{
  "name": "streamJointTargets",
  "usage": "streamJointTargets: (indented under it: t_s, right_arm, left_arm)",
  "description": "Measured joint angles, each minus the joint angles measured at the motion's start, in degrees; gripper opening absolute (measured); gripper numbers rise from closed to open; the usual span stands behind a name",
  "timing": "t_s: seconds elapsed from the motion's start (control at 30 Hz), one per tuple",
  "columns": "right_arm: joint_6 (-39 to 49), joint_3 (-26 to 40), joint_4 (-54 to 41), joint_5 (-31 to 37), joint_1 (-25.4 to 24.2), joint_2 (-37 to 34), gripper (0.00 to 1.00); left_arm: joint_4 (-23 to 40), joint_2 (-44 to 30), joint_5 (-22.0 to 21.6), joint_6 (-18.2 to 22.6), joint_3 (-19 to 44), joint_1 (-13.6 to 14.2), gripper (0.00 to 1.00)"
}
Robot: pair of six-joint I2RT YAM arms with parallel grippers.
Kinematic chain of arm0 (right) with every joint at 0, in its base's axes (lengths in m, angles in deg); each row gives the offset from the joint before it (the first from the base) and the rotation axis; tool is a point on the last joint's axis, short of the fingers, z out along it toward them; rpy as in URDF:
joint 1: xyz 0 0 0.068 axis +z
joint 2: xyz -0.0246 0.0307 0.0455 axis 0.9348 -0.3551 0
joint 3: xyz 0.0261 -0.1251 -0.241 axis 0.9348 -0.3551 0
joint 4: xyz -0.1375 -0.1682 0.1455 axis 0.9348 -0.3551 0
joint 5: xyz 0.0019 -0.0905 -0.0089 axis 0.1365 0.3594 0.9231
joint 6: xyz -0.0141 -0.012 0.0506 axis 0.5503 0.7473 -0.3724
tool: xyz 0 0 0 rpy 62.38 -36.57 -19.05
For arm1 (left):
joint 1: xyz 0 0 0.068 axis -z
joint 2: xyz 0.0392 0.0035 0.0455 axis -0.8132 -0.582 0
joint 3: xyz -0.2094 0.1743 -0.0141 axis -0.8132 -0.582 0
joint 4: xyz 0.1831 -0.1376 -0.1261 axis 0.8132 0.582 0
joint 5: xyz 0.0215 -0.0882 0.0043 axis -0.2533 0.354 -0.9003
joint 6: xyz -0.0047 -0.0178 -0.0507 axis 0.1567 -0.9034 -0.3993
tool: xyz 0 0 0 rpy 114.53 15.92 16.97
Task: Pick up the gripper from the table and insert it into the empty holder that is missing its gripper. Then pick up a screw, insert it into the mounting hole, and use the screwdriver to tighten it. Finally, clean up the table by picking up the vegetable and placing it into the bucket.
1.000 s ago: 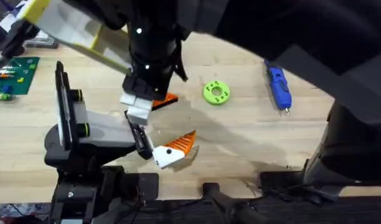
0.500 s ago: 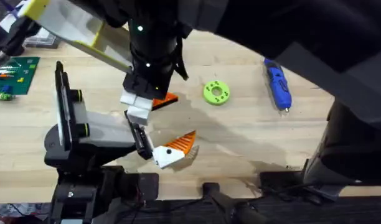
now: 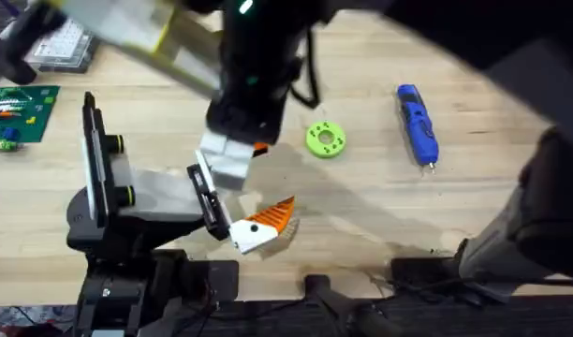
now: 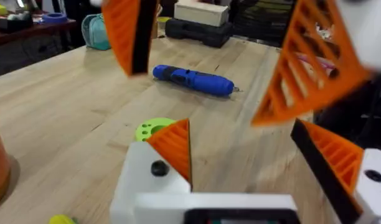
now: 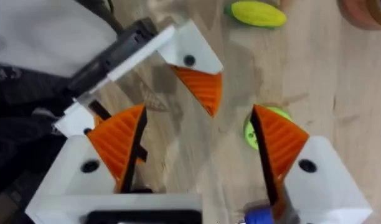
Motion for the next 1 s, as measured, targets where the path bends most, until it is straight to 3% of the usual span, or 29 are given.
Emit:
streamJointTargets:
  t_s: [0.47,0.53,0.73,0.77,1.0]
  right_arm:
    - [0.4,-2.0,-2.4,-4.4,-5.3,7.5,0.996]
    - [0.5,-4.9,-1.0,-5.7,-5.4,7.6,0.996]
    - [0.5,-11.7,1.4,-8.5,-6.2,8.4,0.996]
    - [0.5,-12.6,1.6,-8.9,-6.7,9.1,0.996]
    - [0.8,-24.1,8.9,-12.3,-11.1,19.3,0.996]
  left_arm:
    - [0.0,0.0,0.0,0.0,0.0,0.0,0.990]
    - [0.0,0.0,0.0,-0.1,0.0,0.0,0.853]
    - [0.0,0.0,-0.2,0.5,0.0,0.0,0.114]
    - [0.0,0.0,-0.2,0.7,0.0,0.0,0.032]
    - [0.0,0.0,-0.2,0.6,0.0,0.0,0.017]
